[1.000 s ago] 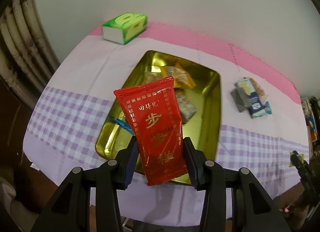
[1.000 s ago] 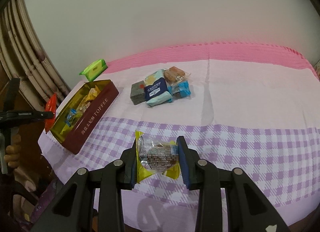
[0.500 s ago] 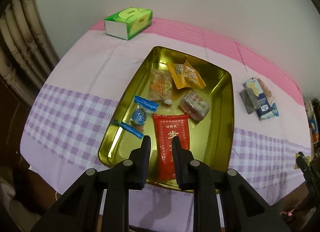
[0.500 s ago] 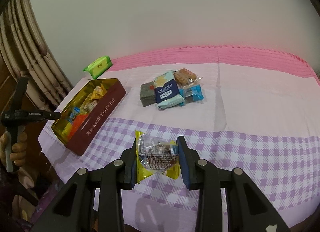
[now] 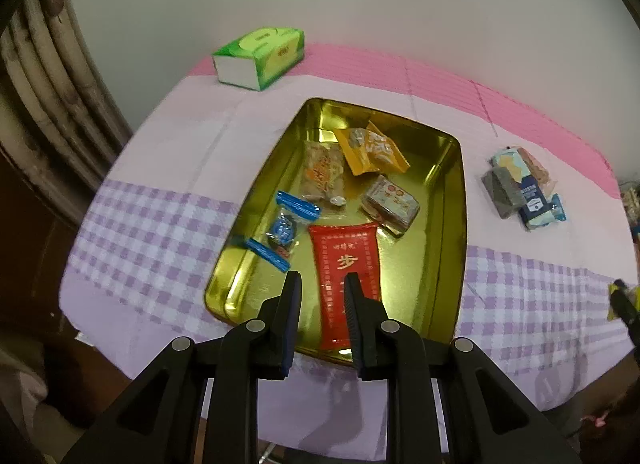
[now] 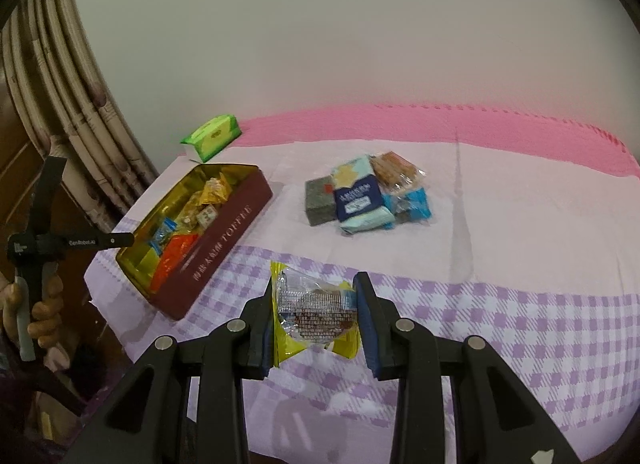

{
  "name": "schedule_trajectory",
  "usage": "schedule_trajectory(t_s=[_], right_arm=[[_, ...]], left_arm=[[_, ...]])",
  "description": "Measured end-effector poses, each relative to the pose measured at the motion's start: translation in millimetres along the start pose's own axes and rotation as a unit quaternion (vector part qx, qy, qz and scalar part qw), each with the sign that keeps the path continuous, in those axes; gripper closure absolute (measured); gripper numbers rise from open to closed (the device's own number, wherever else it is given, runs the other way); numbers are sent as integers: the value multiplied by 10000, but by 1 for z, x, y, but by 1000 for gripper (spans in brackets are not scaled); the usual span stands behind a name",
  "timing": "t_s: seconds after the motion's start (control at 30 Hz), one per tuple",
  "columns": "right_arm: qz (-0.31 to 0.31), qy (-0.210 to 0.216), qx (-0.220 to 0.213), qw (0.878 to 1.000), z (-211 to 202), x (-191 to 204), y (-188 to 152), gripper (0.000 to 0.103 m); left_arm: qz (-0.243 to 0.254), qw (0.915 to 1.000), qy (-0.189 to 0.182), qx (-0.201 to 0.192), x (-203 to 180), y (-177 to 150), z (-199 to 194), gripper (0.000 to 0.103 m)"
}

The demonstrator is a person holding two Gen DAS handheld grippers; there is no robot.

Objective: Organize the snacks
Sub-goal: 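Carry the red packet into the gold tin and open the left tool, then carry the yellow-ended candy into the gold tin and open the right tool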

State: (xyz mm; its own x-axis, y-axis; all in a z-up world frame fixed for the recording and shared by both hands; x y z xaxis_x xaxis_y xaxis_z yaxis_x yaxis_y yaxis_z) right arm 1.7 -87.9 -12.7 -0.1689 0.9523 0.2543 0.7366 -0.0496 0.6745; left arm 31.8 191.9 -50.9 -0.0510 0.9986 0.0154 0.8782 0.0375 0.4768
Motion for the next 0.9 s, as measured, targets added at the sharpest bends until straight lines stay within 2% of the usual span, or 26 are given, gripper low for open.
schedule_trajectory(t_s=[0.37, 0.57, 0.9], right_arm=[[-584, 536, -25, 9968, 18, 80, 33, 71], [-823, 936, 61, 9922, 42, 134, 46, 71], [-1047, 1229, 424, 9860, 95, 189, 49, 71]], left_arm=[[4, 9981, 589, -172, 13, -11, -11, 80], [-215, 9982, 545, -84, 27, -11, -7, 80], [-563, 9950, 818, 115, 49, -13, 3, 79]])
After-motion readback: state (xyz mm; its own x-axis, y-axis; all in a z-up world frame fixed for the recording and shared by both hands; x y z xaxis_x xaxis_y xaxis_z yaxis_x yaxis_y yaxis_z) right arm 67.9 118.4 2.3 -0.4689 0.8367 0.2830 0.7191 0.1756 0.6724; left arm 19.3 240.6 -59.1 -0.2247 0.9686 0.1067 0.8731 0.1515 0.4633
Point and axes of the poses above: each gripper's, at about its wrist camera, not at the fingertips, and z roughly the way its jaws point, x to its left, y to its top, the point moved 5 cm from there along z, roughly the way its jaws point, and after that the axes turned 6 degrees about z, right-handed, at the moved point
